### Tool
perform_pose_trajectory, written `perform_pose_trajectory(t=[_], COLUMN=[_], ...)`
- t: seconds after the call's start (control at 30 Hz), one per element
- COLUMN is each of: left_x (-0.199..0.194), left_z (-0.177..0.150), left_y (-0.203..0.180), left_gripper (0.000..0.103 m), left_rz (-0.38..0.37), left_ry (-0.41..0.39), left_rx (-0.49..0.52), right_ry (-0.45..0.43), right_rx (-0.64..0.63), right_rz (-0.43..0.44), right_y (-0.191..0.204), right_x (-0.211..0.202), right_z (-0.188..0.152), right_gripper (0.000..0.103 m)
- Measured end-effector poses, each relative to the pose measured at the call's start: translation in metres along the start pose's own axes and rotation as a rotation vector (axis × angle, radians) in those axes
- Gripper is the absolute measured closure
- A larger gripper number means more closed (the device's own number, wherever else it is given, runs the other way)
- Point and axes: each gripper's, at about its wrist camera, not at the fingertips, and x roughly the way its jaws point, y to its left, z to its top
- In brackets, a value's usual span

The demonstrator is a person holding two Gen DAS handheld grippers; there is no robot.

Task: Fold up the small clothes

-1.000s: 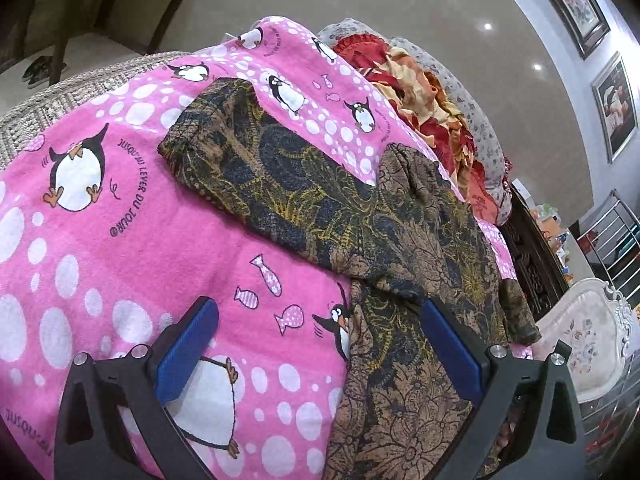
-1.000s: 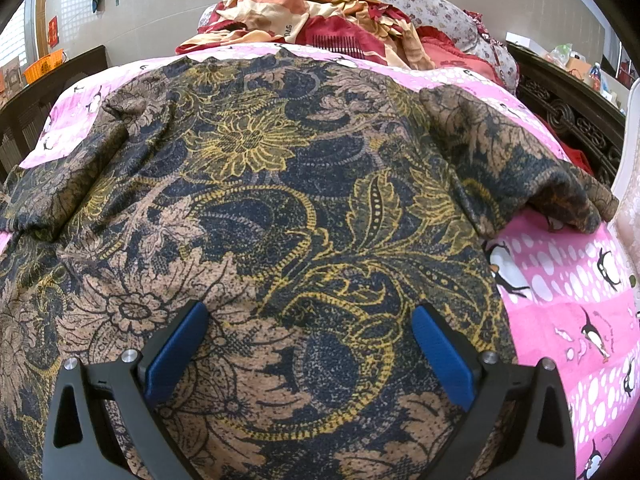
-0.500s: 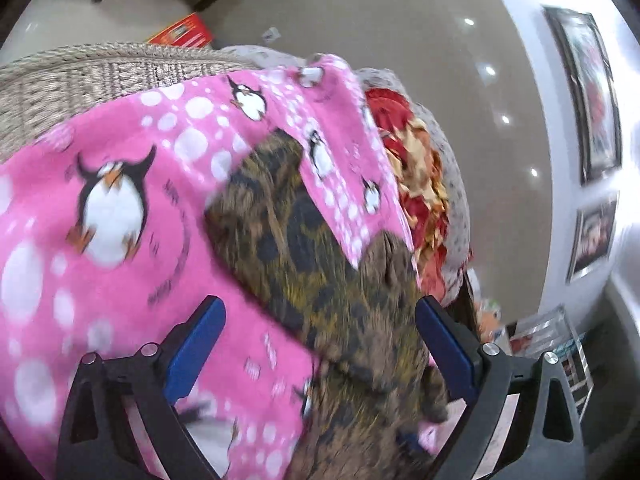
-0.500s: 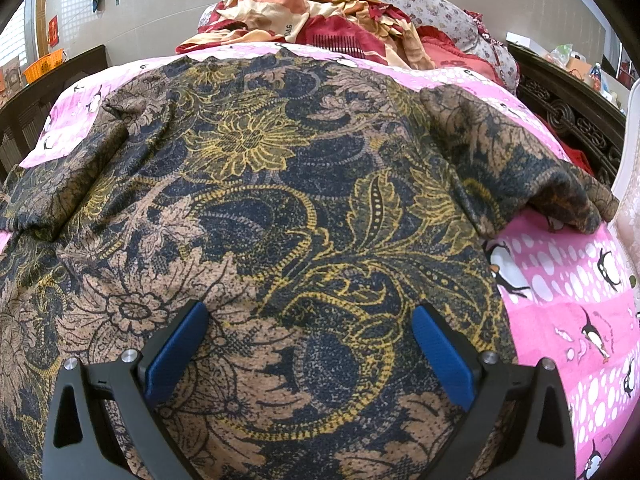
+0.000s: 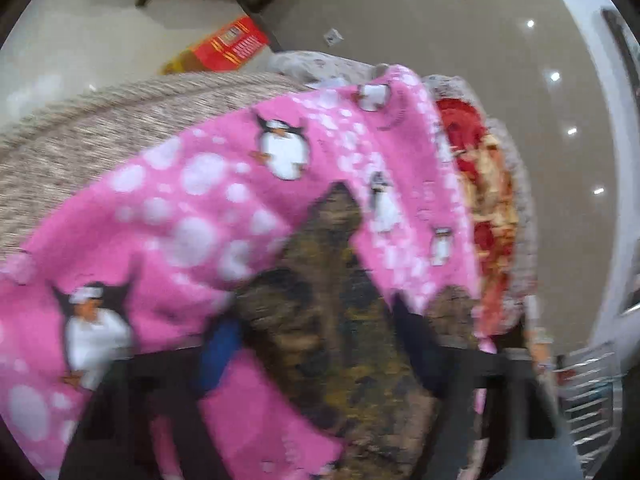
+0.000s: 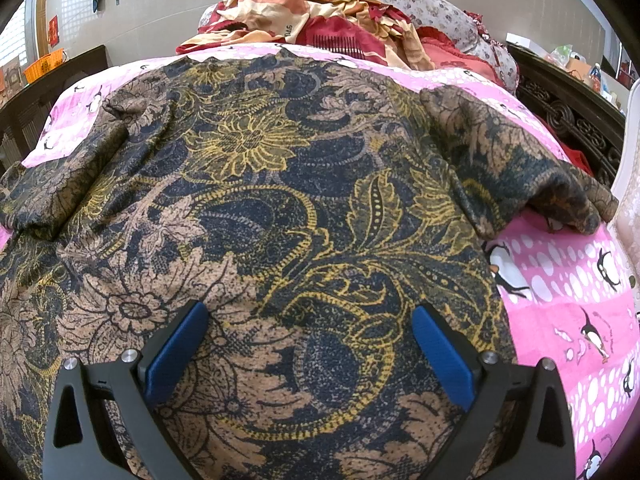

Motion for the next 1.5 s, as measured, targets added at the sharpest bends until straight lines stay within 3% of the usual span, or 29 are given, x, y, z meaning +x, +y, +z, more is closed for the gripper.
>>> perform_pose_trajectory(t=[0.03,0.1,0.17,0.27,0.33,0.43,0.53,0.6,0.77,0.87,0.97,1.03,1.13,1.2,1.3,1.4,1.5], left_x=[0.000,-0.011,-0.044,-0.111,-0.149,-0.172,-0.149,-0.118,-0.007,0.059,0.102,0.090,0.059,0.039,0.024,0.014,0.016], left_z=[0.000,0.003,0.015,0.044,0.057,0.064,0.049,0.023,-0.082,-0.149,-0.194,-0.204,-0.207,-0.210,-0.214,-0.206,-0.203], left_y=[0.001,0.003,-0.007,-0.023,-0.029,-0.039,-0.065,-0.092,-0.156,-0.167,-0.161,-0.156,-0.147,-0.135,-0.103,-0.085,-0.082], left_gripper=[0.103,0.103,0.103,0.103,0.103,0.103,0.103,0.103,0.103,0.103,0.098,0.089,0.073,0.071,0.072,0.075,0.075], left_rz=[0.029,0.040,0.054,0.055,0.066,0.052,-0.025,-0.093,-0.230,-0.239,-0.156,-0.160,-0.177,-0.163,-0.056,-0.071,-0.074], left_ry=[0.008,-0.005,-0.120,-0.371,-0.497,-0.562,-0.460,-0.348,0.001,0.182,0.313,0.276,0.284,0.255,0.206,0.162,0.157], left_rx=[0.002,0.001,0.051,0.086,0.096,0.124,0.217,0.296,0.507,0.605,0.713,0.772,0.828,0.911,0.983,0.902,0.879], right_ry=[0.000,0.001,0.001,0.001,0.002,0.002,0.002,0.002,0.008,0.045,0.046,-0.015,-0.074,-0.084,-0.043,0.044,0.035], right_rx=[0.000,0.001,0.000,0.001,0.000,0.000,-0.002,-0.001,0.000,0.018,0.015,0.000,0.020,0.038,0.062,0.133,0.185], right_rz=[0.000,0.001,-0.001,-0.001,-0.002,-0.003,-0.005,-0.005,-0.007,-0.014,0.032,0.064,0.173,0.271,0.453,0.509,0.554], right_y=[-0.001,-0.001,0.000,0.000,0.001,0.001,0.001,0.000,0.002,0.001,0.005,0.008,0.010,0.016,0.030,0.036,0.029], right_x=[0.000,0.000,0.000,0.000,0.000,0.000,0.000,0.000,0.001,-0.003,-0.019,-0.036,-0.043,-0.032,-0.002,0.035,0.049], right_z=[0.000,0.000,0.000,0.000,0.000,-0.001,-0.001,-0.001,-0.002,0.004,0.021,0.038,0.065,0.081,0.092,0.085,0.077], right_gripper=[0.000,0.000,0.000,0.000,0.000,0.000,0.000,0.000,0.000,0.000,0.004,0.004,0.004,0.006,0.021,0.034,0.034])
